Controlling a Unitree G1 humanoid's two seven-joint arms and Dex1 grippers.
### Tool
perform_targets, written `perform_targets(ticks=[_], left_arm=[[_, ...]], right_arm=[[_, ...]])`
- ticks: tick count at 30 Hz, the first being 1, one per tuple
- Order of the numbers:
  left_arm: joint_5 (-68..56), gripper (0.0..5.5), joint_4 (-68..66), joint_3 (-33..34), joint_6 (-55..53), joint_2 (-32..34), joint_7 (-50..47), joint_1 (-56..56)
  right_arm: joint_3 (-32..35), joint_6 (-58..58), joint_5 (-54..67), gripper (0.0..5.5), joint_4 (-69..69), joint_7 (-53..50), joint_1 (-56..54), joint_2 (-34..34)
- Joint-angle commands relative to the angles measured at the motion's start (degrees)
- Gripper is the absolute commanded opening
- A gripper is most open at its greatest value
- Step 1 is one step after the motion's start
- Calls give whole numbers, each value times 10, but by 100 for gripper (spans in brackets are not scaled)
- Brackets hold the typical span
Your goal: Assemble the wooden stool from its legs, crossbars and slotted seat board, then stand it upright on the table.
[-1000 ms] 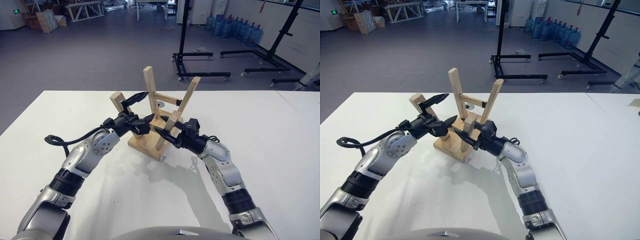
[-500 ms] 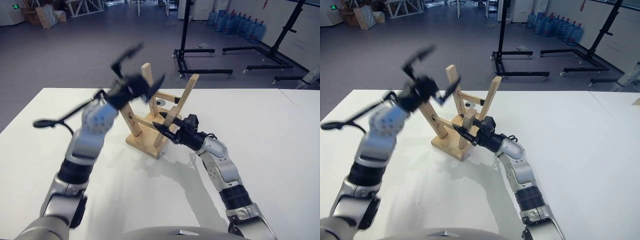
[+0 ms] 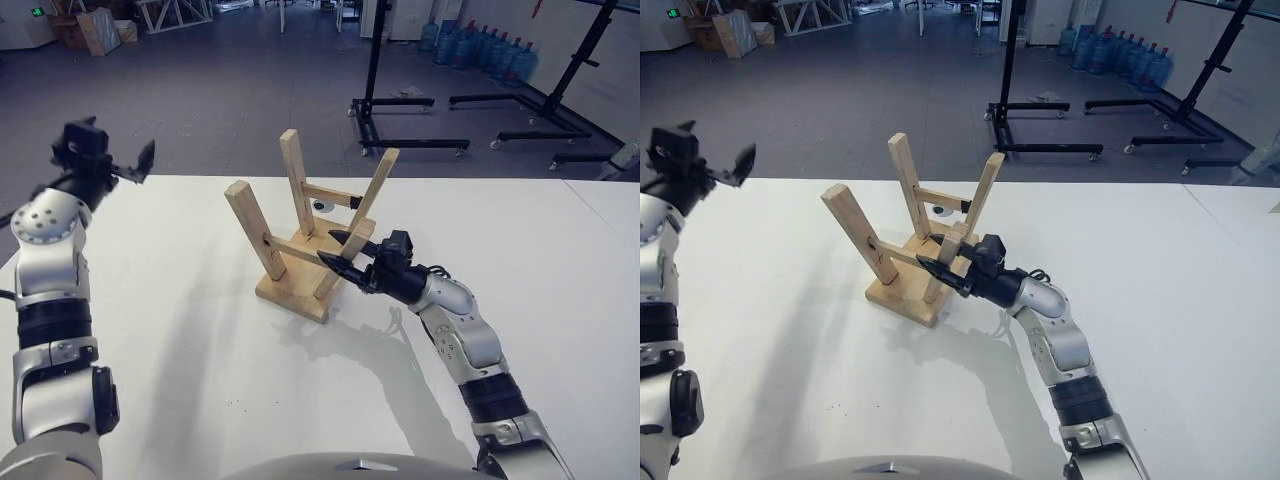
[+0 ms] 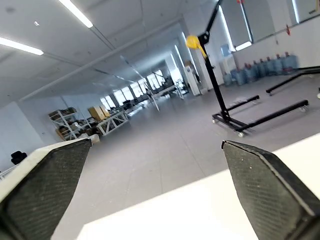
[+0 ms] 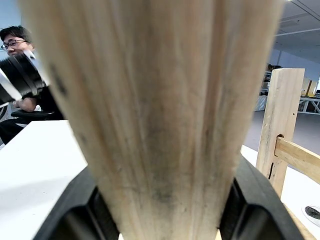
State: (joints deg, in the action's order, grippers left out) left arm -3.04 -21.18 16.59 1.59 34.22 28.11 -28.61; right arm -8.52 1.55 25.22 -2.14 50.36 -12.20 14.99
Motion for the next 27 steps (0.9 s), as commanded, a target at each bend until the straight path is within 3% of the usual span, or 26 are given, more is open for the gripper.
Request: perform_targets(ticks=[1, 10, 18, 27], left_arm=[[5, 481, -31, -69, 47, -69, 16, 26], [54, 481, -62, -153, 144, -87, 17, -11], [117, 481, 216, -208, -3, -132, -59, 87], [137, 481, 256, -246, -62, -159, -93, 113]], right_arm=[[-10, 31, 0, 206, 0, 10, 18, 8], [-13, 48, 7, 206, -7, 48, 28, 41], [-30, 49, -7, 206, -1, 43, 12, 32], [-51, 51, -17, 206, -2, 22, 3, 11]])
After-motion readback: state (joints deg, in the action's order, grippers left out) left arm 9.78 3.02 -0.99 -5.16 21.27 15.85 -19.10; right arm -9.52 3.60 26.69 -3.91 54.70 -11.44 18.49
